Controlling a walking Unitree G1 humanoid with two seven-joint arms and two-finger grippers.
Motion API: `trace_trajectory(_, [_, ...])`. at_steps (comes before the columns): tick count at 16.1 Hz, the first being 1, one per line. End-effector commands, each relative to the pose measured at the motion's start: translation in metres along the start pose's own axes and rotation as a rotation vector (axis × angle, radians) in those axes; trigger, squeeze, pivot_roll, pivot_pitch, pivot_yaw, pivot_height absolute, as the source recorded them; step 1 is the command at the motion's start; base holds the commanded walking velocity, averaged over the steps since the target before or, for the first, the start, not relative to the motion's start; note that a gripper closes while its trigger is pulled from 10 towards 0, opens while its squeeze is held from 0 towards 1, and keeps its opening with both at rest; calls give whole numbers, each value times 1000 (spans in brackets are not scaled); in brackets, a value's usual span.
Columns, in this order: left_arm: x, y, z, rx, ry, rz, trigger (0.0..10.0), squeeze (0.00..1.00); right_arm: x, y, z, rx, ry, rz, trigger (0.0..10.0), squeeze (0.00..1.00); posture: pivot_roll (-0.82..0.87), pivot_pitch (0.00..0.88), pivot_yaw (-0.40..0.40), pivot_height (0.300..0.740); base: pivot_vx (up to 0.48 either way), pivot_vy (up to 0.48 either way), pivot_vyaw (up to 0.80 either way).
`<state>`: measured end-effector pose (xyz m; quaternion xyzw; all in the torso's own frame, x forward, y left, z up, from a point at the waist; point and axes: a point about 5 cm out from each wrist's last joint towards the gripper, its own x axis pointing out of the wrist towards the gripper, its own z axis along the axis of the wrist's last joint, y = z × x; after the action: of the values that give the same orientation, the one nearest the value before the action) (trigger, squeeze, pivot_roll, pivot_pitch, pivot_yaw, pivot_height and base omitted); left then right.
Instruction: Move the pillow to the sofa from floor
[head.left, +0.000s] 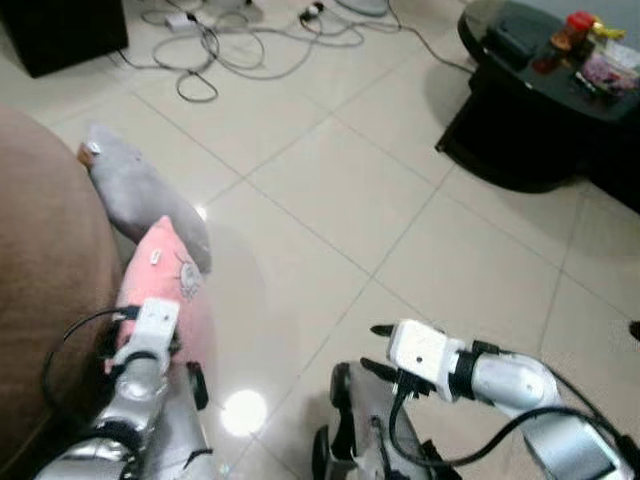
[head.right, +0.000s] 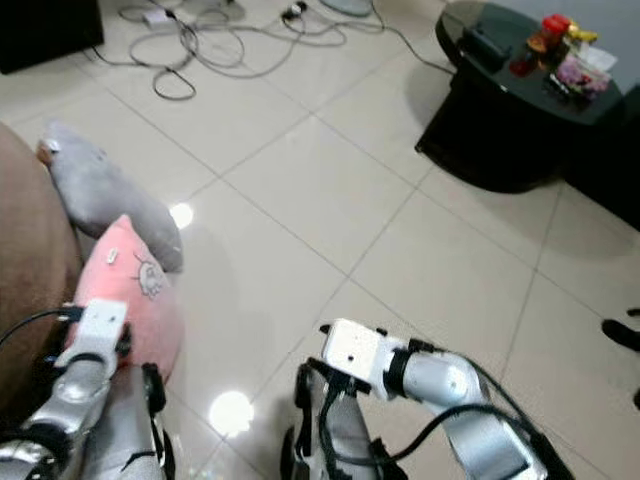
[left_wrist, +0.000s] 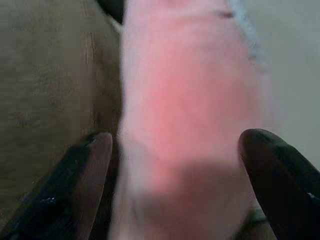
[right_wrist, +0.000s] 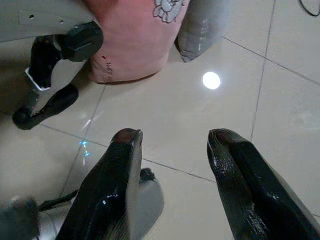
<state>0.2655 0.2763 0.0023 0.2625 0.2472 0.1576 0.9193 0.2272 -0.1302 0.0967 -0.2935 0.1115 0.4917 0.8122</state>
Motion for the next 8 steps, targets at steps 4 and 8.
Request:
trace_trajectory(4, [-5, 9, -23, 91, 100, 79, 10000, 788, -6, 2, 3, -1, 9, 68, 10000, 0, -212, 219, -300, 584, 0, 0, 0])
trace_trajectory(8, [-15, 4, -45, 89, 192, 36, 10000, 0, -2, 14, -2, 8, 26, 161, 10000, 0, -207, 222, -308, 584, 0, 0, 0])
